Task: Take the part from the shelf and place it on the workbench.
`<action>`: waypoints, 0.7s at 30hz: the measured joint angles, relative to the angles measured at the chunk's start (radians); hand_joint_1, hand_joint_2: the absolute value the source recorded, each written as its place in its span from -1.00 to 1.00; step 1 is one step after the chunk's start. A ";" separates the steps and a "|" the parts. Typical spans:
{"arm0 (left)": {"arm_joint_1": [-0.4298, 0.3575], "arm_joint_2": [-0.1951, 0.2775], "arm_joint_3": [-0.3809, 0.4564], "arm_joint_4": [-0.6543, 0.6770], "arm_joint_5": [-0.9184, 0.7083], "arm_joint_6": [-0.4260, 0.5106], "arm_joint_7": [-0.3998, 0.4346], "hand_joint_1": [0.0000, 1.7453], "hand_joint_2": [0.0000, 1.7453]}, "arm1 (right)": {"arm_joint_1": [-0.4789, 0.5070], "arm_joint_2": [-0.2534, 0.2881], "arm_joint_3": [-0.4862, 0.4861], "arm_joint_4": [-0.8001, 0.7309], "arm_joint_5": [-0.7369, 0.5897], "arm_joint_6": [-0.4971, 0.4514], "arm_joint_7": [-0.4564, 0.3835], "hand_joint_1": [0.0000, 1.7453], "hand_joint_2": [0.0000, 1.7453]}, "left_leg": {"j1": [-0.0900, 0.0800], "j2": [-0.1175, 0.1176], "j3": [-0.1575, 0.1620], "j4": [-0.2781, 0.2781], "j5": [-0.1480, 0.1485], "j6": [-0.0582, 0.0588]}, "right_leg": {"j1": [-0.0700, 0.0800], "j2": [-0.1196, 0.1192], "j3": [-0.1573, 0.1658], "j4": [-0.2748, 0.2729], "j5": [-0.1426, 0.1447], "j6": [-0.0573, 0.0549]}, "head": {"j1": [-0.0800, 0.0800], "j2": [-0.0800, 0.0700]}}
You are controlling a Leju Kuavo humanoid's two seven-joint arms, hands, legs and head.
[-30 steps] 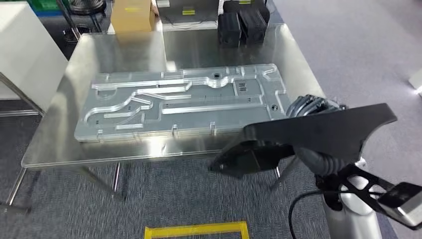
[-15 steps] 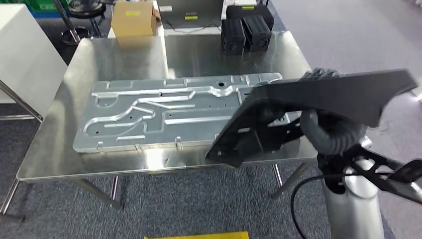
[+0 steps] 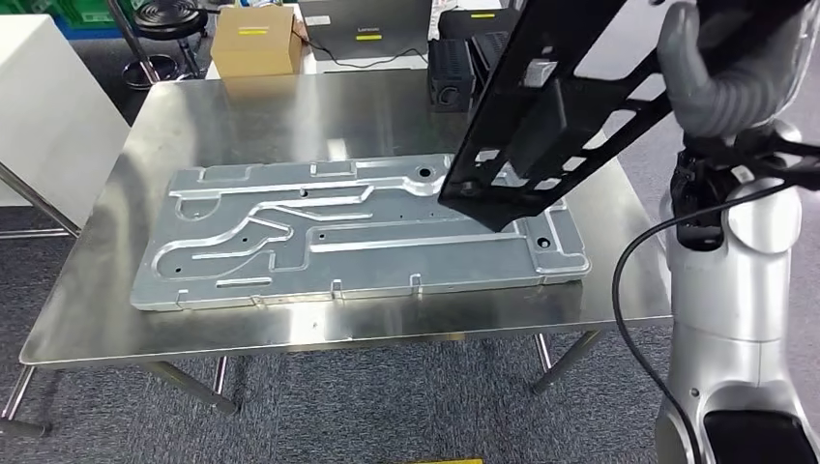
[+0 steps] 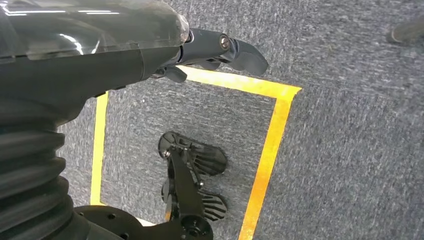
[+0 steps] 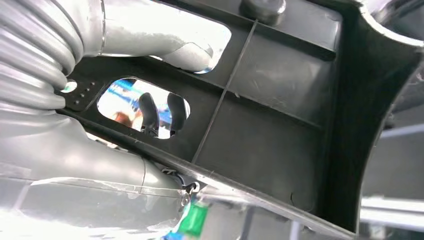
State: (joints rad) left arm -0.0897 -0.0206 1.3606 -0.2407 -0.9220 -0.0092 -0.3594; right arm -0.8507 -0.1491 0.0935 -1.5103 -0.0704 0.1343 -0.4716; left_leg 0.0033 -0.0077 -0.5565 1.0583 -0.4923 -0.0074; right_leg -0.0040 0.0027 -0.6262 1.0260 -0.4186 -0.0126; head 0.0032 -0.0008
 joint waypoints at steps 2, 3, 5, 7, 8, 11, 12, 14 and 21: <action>-0.001 0.000 0.000 0.000 -0.004 -0.003 -0.004 -1.00 1.00 | -0.049 -0.008 0.000 0.059 0.028 -0.030 0.010 0.42 1.00 | 0.002 0.001 -0.046 0.091 -0.050 -0.005 | -0.001 0.000 0.005 -0.003 -0.001 -0.008 | -0.001 0.000; -0.001 0.001 -0.001 0.000 -0.006 -0.005 -0.005 -1.00 1.00 | -0.073 -0.013 0.000 0.092 0.044 -0.044 0.014 0.42 1.00 | 0.003 0.002 -0.082 0.156 -0.078 -0.007 | 0.001 0.000 0.006 -0.003 -0.003 -0.011 | -0.002 0.000; 0.000 0.001 -0.001 0.000 -0.009 -0.008 -0.007 -1.00 1.00 | -0.107 -0.021 0.000 0.156 0.070 -0.063 0.020 0.42 1.00 | 0.003 0.002 -0.141 0.246 -0.103 -0.009 | 0.004 0.000 0.007 -0.002 -0.006 -0.014 | -0.002 0.000; 0.003 0.001 -0.001 0.000 -0.010 -0.012 -0.008 -1.00 1.00 | -0.133 -0.029 0.000 0.204 0.102 -0.083 0.027 0.42 1.00 | 0.003 0.002 -0.138 0.201 -0.051 -0.008 | 0.006 0.000 0.011 0.000 -0.010 -0.014 | -0.002 0.000; 0.003 0.001 -0.001 0.000 -0.010 -0.014 -0.008 -1.00 1.00 | -0.149 -0.032 0.003 0.226 0.129 -0.100 0.036 0.42 1.00 | 0.003 0.002 -0.115 0.134 -0.005 -0.005 | 0.006 0.000 0.013 0.002 -0.014 -0.012 | -0.002 0.000; 0.000 0.002 -0.002 0.000 -0.010 -0.017 -0.010 -1.00 1.00 | -0.211 -0.040 0.028 0.322 0.254 -0.174 0.069 0.42 1.00 | -0.001 0.003 -0.068 -0.010 0.052 0.008 | 0.007 0.001 0.011 0.009 -0.019 -0.002 | -0.001 0.000; 0.000 0.002 -0.002 0.000 -0.010 -0.018 -0.011 -1.00 1.00 | -0.231 -0.043 0.044 0.369 0.306 -0.202 0.077 0.42 1.00 | -0.003 0.003 -0.067 -0.017 0.048 0.012 | 0.007 0.002 0.008 0.009 -0.019 0.002 | -0.001 0.000; 0.000 0.003 -0.002 0.000 -0.010 -0.018 -0.012 -1.00 1.00 | -0.271 -0.045 0.083 0.474 0.412 -0.262 0.092 0.42 1.00 | -0.003 0.004 -0.061 -0.025 0.060 0.024 | 0.007 0.004 0.006 0.008 -0.020 0.012 | -0.001 0.000; -0.004 0.004 -0.009 0.000 -0.013 -0.021 -0.019 -1.00 1.00 | -0.379 -0.022 0.224 0.820 0.722 -0.422 0.187 0.42 1.00 | 0.005 0.000 -0.045 -0.038 0.062 0.039 | -0.008 0.001 -0.142 0.276 -0.113 0.043 | 0.002 0.000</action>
State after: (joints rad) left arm -0.0933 -0.0162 1.3520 -0.2403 -0.9350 -0.0302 -0.3784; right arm -1.2295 -0.1713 0.3177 -0.6907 0.6511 -0.2879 -0.2847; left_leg 0.0079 -0.0081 -0.6018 1.0201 -0.4305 0.0313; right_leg -0.0116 0.0041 -0.7684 1.3019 -0.5313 0.0305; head 0.0055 -0.0008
